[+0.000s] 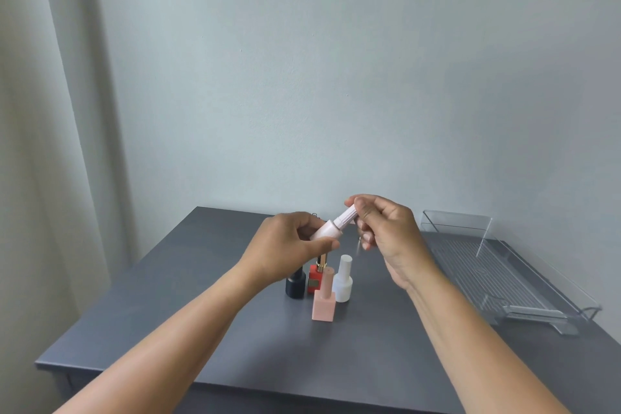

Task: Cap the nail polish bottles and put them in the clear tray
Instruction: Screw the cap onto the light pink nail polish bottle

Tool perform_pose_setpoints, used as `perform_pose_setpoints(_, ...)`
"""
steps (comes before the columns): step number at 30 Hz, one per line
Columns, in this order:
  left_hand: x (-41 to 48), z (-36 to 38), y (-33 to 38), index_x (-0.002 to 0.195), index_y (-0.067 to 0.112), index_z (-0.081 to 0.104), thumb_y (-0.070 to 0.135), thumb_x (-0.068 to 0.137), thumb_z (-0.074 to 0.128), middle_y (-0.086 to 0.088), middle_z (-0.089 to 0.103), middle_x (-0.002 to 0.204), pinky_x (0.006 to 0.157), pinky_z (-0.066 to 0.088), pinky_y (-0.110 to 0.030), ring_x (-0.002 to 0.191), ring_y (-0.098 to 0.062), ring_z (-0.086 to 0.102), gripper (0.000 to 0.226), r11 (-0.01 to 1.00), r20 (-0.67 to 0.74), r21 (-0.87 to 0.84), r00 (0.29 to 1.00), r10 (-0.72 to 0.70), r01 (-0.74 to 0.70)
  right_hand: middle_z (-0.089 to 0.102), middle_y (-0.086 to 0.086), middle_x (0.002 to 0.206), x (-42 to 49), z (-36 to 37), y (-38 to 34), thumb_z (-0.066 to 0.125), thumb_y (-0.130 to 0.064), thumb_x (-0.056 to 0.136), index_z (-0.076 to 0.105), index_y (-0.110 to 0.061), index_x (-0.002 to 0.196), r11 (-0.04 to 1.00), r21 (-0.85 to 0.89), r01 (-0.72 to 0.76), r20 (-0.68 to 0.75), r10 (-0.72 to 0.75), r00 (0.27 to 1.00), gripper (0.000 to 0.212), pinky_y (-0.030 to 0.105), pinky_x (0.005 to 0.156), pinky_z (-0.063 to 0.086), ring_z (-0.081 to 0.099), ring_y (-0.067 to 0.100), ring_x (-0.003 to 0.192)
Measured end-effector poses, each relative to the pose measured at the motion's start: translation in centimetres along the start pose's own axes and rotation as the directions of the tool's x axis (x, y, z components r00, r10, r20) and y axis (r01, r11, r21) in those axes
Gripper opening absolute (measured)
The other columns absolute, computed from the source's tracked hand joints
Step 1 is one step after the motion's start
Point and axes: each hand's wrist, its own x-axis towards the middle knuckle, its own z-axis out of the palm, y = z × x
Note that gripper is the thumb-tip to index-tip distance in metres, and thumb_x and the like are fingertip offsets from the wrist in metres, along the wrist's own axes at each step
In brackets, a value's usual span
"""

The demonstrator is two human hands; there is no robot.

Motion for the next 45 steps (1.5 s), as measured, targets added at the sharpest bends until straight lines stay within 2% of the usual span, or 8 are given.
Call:
perform_pose_setpoints(7, 1.9, -2.6, -0.7, 0.102, 0.037, 0.069, 0.051, 0.073, 0.074, 0.012, 0.079, 0.084, 0.065, 0.059, -0.027, 0.079, -0.001, 0.072, 0.033, 0.990, 0.084, -0.136, 0.996, -0.032, 0.043, 0.057, 0.000, 0.070, 1.5, -0.9, 0.0, 0.067, -0.047, 0.083, 0.074, -0.020, 0.104, 1.000, 0.024, -0.006, 0.056, 0.005, 0.998, 0.035, 0.021, 0.048, 0.041, 0.042, 0.009, 0.050)
perform_pose_setpoints(11, 3.2, -3.3, -2.2, 0.099, 0.036, 0.067, 0.057, 0.063, 0.074, 0.013, 0.079, 0.087, 0.063, 0.056, -0.026, 0.077, 0.002, 0.071, 0.042, 0.980, 0.057, -0.158, 0.992, -0.113, 0.120, 0.057, -0.003, 0.067, 3.2, -1.8, 1.4, 0.061, -0.033, 0.094, 0.075, -0.017, 0.095, 0.999, -0.049, -0.021, -0.072, 0.018, 0.997, 0.022, 0.019, 0.044, 0.040, 0.044, 0.008, 0.048)
perform_pose_setpoints(15, 4.1, -3.0, -5.0, 0.099, 0.030, 0.071, 0.037, 0.078, 0.080, 0.015, 0.076, 0.081, 0.061, 0.055, -0.022, 0.071, 0.005, 0.069, 0.024, 0.976, 0.042, -0.128, 0.984, -0.173, 0.177, 0.057, -0.002, 0.069, 4.9, -2.7, 3.9, 0.060, -0.021, 0.092, 0.074, -0.016, 0.093, 0.983, -0.141, -0.121, -0.232, 0.086, 0.969, 0.016, 0.019, 0.045, 0.040, 0.045, 0.009, 0.049)
perform_pose_setpoints(22, 4.2, -1.4, -9.0, 0.098, 0.019, 0.073, 0.022, 0.080, 0.078, 0.000, 0.078, 0.093, 0.057, 0.054, -0.021, 0.085, -0.013, 0.071, 0.019, 0.958, 0.108, -0.062, 0.956, -0.274, 0.282, 0.065, -0.001, 0.084, 7.8, -4.9, 9.5, 0.055, -0.013, 0.091, 0.068, -0.011, 0.107, 0.923, -0.271, -0.272, -0.311, 0.183, 0.932, 0.021, 0.026, 0.053, 0.047, 0.057, 0.013, 0.061)
perform_pose_setpoints(28, 4.0, -0.9, -9.7, 0.094, 0.021, 0.074, 0.026, 0.081, 0.075, 0.006, 0.077, 0.084, 0.057, 0.053, -0.019, 0.067, -0.001, 0.064, 0.014, 0.961, 0.213, 0.005, 0.939, -0.271, 0.277, 0.062, 0.011, 0.114, 9.6, -5.3, 13.2, 0.064, -0.016, 0.086, 0.052, -0.011, 0.129, 0.850, -0.352, -0.392, -0.336, 0.276, 0.900, 0.045, 0.045, 0.088, 0.053, 0.063, 0.031, 0.103)
perform_pose_setpoints(37, 4.3, -0.7, -10.2, 0.090, 0.027, 0.076, 0.024, 0.080, 0.076, 0.011, 0.077, 0.082, 0.058, 0.050, -0.016, 0.062, 0.001, 0.062, 0.011, 0.964, 0.252, 0.043, 0.931, -0.265, 0.263, 0.063, 0.011, 0.127, 10.9, -5.1, 15.6, 0.075, -0.025, 0.079, 0.060, -0.004, 0.125, 0.779, -0.501, -0.377, -0.307, 0.247, 0.919, 0.052, 0.035, 0.091, 0.046, 0.060, 0.029, 0.114)
perform_pose_setpoints(40, 4.4, -0.6, -10.2, 0.089, 0.030, 0.076, 0.023, 0.079, 0.074, 0.014, 0.077, 0.079, 0.058, 0.050, -0.015, 0.062, 0.004, 0.062, 0.012, 0.964, 0.259, 0.039, 0.929, -0.264, 0.263, 0.073, 0.015, 0.105, 11.3, -4.9, 15.8, 0.074, -0.022, 0.078, 0.072, -0.005, 0.093, 0.765, -0.527, -0.371, -0.310, 0.234, 0.922, 0.023, 0.037, 0.080, 0.051, 0.068, 0.032, 0.095)
perform_pose_setpoints(45, 4.3, -0.5, -10.2, 0.094, 0.027, 0.078, 0.018, 0.080, 0.073, 0.006, 0.078, 0.086, 0.058, 0.049, -0.014, 0.063, 0.002, 0.062, 0.017, 0.965, 0.265, 0.023, 0.929, -0.257, 0.260, 0.068, 0.014, 0.071, 11.5, -5.0, 15.9, 0.073, -0.020, 0.076, 0.071, 0.000, 0.080, 0.744, -0.547, -0.383, -0.308, 0.247, 0.919, 0.021, 0.030, 0.061, 0.038, 0.056, 0.024, 0.063)
